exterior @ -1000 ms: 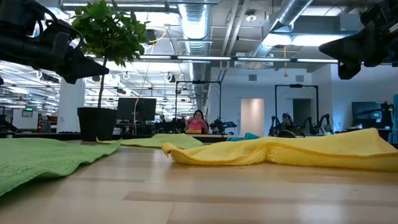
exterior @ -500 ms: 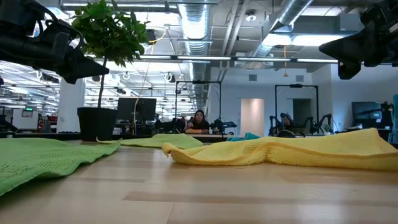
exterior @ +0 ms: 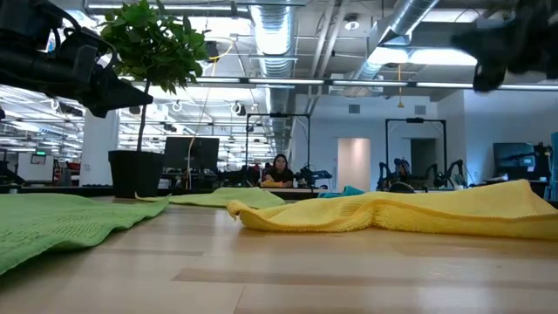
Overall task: Fold microfiber towels
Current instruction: Fold the yellow towel
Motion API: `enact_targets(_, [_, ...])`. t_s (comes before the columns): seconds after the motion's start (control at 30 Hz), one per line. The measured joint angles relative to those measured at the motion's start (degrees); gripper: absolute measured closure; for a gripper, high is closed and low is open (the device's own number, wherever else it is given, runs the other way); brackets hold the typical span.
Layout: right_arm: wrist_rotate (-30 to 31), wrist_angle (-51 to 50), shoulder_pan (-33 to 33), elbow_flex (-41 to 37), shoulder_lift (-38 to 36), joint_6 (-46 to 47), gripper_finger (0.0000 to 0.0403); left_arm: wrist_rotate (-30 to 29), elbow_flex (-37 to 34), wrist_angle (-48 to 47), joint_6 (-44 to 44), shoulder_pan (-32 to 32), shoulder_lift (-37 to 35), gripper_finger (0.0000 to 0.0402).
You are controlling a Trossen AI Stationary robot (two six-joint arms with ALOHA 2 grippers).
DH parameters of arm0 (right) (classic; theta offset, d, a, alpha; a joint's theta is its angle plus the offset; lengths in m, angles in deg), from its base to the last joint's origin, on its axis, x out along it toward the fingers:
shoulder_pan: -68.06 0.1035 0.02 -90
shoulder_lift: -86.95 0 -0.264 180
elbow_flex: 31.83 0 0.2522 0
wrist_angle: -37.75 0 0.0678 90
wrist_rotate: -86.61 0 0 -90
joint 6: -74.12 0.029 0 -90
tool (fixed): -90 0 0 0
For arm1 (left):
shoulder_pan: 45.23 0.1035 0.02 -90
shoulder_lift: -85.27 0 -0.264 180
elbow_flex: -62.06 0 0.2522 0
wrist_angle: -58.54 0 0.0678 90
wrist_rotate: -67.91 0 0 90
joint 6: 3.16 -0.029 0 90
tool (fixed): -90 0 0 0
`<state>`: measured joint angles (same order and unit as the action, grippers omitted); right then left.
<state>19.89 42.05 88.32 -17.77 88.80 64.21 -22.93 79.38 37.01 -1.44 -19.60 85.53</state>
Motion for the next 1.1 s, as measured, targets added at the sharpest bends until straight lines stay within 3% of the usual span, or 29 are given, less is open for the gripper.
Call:
enact_targets(0.1, [-0.01, 8.47, -0.1, -0.02, 0.02, -0.37, 0.037, 0.0, 0.01, 0.01, 0.0, 0.02, -0.01, 0.0401])
enact_targets(0.23, [0.01, 15.81, -0.12, -0.02, 0.0, 6.35, 0.037, -0.01, -0.01, 0.0, 0.01, 0.0, 0.0, 0.0401])
enact_targets(0.63, [0.73, 17.56, -0.14, 0.05, 0.0, 7.46, 0.037, 0.0, -0.01, 0.01, 0.02, -0.01, 0.01, 0.0401])
enact_targets(0.83, [0.77, 4.68, 0.38, 5.19, 0.0, 4.48, 0.0394, 0.0, 0.01, 0.01, 0.02, 0.01, 0.0, 0.0401])
enact_targets(1.1, [2.12, -13.9, 0.34, 16.27, 3.28, 15.23, 0.0399, 0.1, -0.05, 0.48, 1.81, -0.01, 0.0, 0.0401])
